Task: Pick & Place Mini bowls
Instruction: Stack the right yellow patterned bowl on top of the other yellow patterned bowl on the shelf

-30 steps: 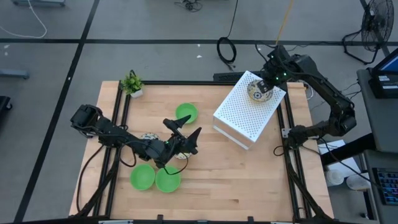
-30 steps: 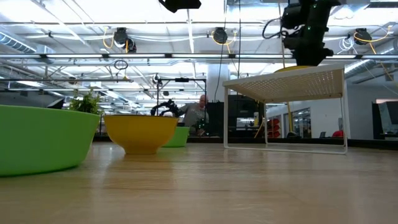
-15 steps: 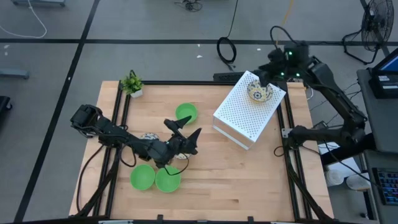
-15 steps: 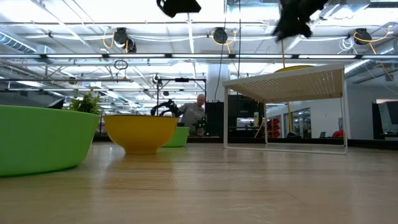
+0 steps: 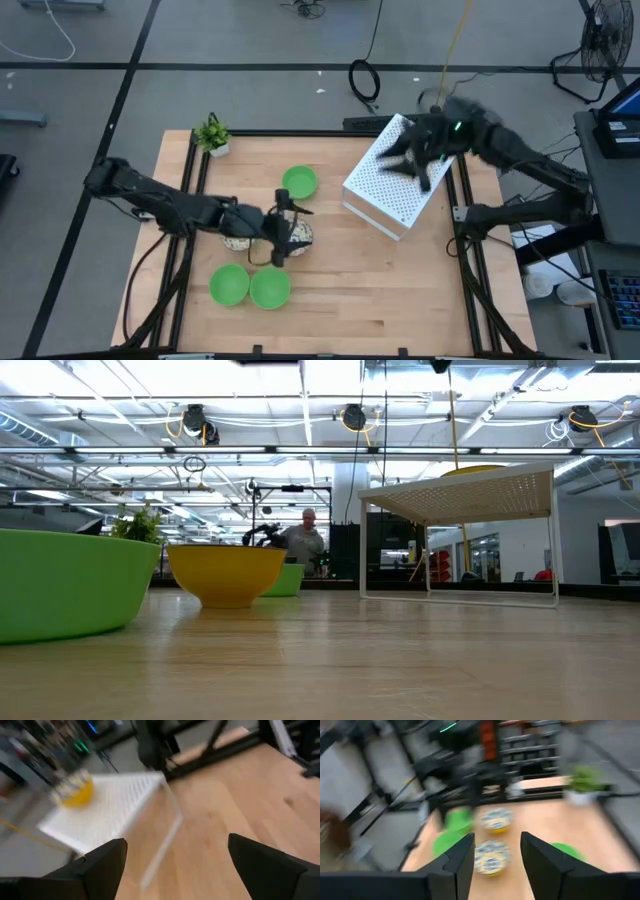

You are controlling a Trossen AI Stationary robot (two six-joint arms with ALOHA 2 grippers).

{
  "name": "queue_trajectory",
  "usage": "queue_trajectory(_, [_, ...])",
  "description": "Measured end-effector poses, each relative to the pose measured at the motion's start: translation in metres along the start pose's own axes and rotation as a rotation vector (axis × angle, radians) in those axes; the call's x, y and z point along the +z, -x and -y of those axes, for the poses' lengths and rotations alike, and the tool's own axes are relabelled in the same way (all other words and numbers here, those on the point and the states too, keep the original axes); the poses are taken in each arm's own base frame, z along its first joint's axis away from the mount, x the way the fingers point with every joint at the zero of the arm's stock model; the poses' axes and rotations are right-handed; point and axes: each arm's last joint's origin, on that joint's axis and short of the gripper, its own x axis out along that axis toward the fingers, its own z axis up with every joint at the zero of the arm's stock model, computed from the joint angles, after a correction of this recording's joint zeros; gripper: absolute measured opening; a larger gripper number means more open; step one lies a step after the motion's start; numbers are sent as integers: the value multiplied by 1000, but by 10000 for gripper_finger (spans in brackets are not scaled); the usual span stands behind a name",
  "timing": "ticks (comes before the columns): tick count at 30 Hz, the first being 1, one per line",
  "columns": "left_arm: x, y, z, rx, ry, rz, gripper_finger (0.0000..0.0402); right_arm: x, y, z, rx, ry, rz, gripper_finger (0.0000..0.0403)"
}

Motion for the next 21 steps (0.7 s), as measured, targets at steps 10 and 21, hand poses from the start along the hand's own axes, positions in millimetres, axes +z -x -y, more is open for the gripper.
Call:
queue_trajectory(10, [-42,0,-16,-7,259,-375,347,-91,-75,-68,269,361,54,145])
queue_trajectory(21, [-52,3,-7,-93,439,-504,347,-151,-81,-111,-171,560,-50,143])
